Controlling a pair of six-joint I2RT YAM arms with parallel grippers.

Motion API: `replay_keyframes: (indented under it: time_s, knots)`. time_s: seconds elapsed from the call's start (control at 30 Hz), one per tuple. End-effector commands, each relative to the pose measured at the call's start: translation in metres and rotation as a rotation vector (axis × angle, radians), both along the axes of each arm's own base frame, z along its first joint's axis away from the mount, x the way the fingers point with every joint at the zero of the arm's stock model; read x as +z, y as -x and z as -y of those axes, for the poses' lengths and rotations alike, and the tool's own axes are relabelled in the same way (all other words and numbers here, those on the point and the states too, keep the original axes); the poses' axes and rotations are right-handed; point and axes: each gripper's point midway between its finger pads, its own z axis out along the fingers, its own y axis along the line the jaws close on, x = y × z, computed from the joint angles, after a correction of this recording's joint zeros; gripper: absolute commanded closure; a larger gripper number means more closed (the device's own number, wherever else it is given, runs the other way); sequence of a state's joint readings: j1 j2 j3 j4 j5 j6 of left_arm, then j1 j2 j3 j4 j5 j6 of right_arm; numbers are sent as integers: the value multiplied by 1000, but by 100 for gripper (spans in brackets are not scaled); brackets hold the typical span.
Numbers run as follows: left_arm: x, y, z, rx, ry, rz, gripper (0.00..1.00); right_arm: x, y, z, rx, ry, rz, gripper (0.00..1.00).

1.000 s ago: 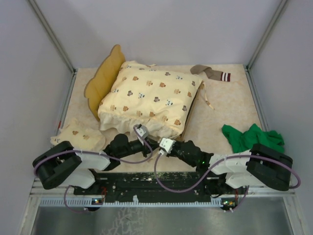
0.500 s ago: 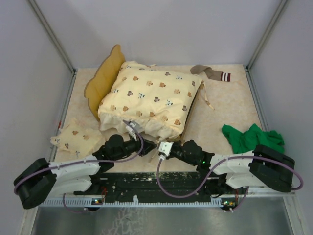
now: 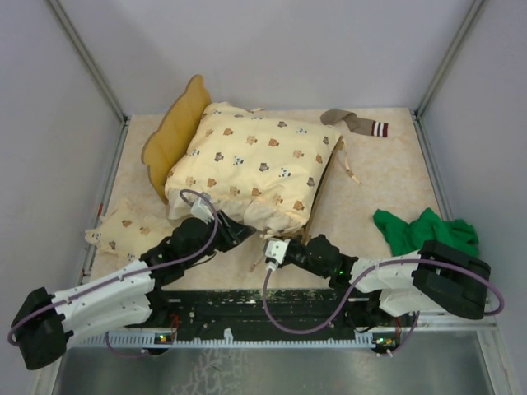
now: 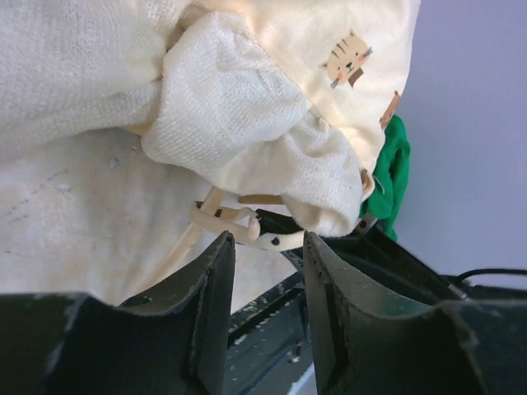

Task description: Set up the pet bed

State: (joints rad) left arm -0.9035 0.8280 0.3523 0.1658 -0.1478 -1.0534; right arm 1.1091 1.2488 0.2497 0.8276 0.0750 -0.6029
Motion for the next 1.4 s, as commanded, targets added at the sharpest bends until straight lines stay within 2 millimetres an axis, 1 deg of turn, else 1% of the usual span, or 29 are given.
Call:
replay_keyframes:
  time_s: [0.0, 0.07, 0.17, 0.27, 0.4, 0.47, 0.6, 0.67, 0.73, 0.8, 0.93, 1.1, 1.37]
  knots:
    - [6, -5, 6, 92, 67, -188, 55, 32, -6, -10, 3, -98, 49, 100]
    - [5, -4, 11, 92, 90, -236, 51, 32, -5, -9, 4, -98, 49, 100]
    - [3, -2, 17, 99, 141, -294, 50, 34, -5, -9, 8, -100, 50, 100]
    - [2, -3, 22, 92, 176, -311, 51, 36, -4, -8, 7, -105, 53, 100]
    - [-3, -3, 23, 113, 218, -350, 54, 37, -3, -7, 10, -109, 48, 100]
    - [-2, -4, 25, 115, 237, -350, 54, 38, -2, -7, 11, -110, 48, 100]
    - [-2, -8, 28, 125, 232, -355, 55, 36, -3, -7, 7, -103, 48, 100]
    - [-5, -10, 29, 134, 228, -366, 55, 38, -3, -7, 7, -106, 51, 100]
    - [-10, -10, 31, 135, 238, -391, 56, 39, -4, -7, 6, -105, 50, 100]
    - [-10, -9, 33, 124, 256, -396, 58, 38, -4, -8, 6, -101, 48, 100]
    - [-15, -8, 31, 131, 275, -417, 61, 33, -4, -9, 9, -93, 40, 100]
    - [-17, -8, 31, 137, 280, -423, 66, 36, -4, -11, 10, -104, 45, 100]
    - [-19, -10, 32, 136, 292, -434, 67, 32, -3, -12, 20, -101, 38, 100]
